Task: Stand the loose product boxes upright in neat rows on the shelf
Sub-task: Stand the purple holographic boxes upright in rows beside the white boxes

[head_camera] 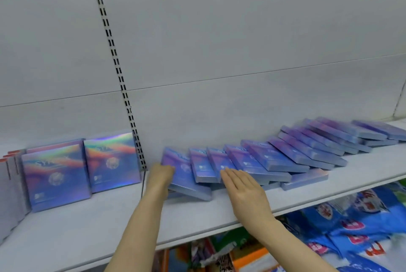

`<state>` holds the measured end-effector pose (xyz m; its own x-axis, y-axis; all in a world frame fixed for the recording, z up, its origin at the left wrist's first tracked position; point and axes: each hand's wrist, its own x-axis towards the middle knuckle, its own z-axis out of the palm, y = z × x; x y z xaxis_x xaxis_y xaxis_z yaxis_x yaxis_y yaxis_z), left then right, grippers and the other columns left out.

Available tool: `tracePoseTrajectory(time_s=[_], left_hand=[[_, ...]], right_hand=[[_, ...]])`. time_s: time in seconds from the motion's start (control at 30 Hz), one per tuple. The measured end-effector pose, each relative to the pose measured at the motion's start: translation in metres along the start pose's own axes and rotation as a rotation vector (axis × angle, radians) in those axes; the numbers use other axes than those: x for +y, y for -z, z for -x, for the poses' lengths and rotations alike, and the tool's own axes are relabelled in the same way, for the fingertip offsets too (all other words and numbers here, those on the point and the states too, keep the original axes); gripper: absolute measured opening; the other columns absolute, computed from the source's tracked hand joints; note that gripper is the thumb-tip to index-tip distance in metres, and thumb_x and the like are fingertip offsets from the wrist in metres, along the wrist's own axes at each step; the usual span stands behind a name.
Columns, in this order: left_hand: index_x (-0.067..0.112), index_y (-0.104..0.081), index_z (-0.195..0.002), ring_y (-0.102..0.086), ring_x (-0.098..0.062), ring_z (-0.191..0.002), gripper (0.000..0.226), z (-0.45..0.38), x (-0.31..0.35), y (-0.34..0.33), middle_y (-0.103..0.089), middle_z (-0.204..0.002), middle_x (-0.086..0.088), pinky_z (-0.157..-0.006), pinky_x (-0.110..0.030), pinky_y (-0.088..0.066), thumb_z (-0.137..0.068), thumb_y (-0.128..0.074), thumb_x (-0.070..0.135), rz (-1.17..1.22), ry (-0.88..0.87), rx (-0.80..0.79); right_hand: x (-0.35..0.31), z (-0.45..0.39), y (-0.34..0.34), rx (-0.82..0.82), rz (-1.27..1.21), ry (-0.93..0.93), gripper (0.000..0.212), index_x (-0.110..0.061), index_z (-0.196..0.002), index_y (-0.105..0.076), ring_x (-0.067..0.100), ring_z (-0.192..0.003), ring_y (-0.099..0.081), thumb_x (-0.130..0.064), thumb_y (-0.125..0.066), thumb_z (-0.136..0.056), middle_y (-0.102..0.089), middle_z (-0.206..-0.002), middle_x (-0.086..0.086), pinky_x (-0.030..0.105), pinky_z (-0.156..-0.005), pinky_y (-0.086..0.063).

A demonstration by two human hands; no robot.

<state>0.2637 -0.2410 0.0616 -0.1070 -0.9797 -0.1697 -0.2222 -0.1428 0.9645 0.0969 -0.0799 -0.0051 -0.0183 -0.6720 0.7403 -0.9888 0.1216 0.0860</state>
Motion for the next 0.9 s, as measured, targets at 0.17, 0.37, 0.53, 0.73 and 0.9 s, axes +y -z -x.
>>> tracePoseTrajectory(time_s=[0.17, 0.37, 0.53, 0.73, 0.9], left_hand=[[0.016, -0.058, -0.110, -0.063, -0.031, -0.088, 0.038, 0.033, -0.008, 0.058, -0.067, -0.103, -0.011, -0.086, -0.052, -0.053, -0.073, -0.063, 0.022, 0.208, -0.135, 0.208], [0.019, -0.055, -0.113, -0.058, -0.015, -0.071, 0.023, 0.059, -0.015, 0.086, -0.062, -0.087, 0.004, -0.065, -0.030, -0.045, -0.096, -0.054, 0.004, 0.597, -0.146, 0.261], [0.021, -0.057, -0.107, -0.059, -0.012, -0.071, 0.019, 0.054, -0.009, 0.094, -0.063, -0.088, 0.005, -0.063, -0.029, -0.046, -0.096, -0.055, 0.006, 0.653, -0.165, 0.235], [0.023, -0.056, -0.114, -0.060, -0.011, -0.074, 0.021, 0.041, -0.018, 0.097, -0.063, -0.092, 0.006, -0.065, -0.029, -0.046, -0.097, -0.055, 0.010, 0.674, -0.159, 0.147], [0.024, -0.054, -0.089, -0.053, -0.008, -0.064, 0.015, 0.030, -0.030, 0.109, -0.056, -0.073, 0.010, -0.054, -0.022, -0.040, -0.101, -0.049, 0.016, 0.662, -0.148, 0.077]], right_hand=[[0.002, -0.022, -0.004, -0.057, 0.013, -0.038, 0.072, -0.004, -0.105, -0.074, 0.024, -0.091, -0.072, -0.003, -0.090, -0.035, -0.074, -0.101, 0.011, 0.038, -0.079, -0.057], [-0.019, -0.026, -0.002, 0.079, -0.096, 0.017, 0.056, -0.004, -0.094, -0.078, 0.023, -0.079, -0.074, 0.002, -0.085, -0.039, -0.076, -0.088, 0.009, 0.032, -0.061, -0.059], [-0.075, -0.005, 0.000, 0.212, -0.137, 0.153, 0.027, -0.010, -0.088, -0.078, 0.022, -0.084, -0.073, -0.009, -0.052, -0.080, -0.076, -0.090, 0.005, 0.030, -0.068, -0.057], [-0.099, 0.000, 0.011, 0.085, -0.304, -0.117, 0.040, -0.025, -0.084, -0.076, 0.015, -0.099, -0.067, -0.058, -0.056, -0.079, -0.074, -0.095, -0.009, 0.029, -0.079, -0.053], [-0.082, -0.021, 0.033, -0.552, -0.115, -0.727, 0.106, -0.021, -0.147, -0.026, 0.037, -0.121, -0.043, -0.083, -0.055, -0.066, -0.030, -0.144, 0.013, 0.042, -0.099, -0.041]])
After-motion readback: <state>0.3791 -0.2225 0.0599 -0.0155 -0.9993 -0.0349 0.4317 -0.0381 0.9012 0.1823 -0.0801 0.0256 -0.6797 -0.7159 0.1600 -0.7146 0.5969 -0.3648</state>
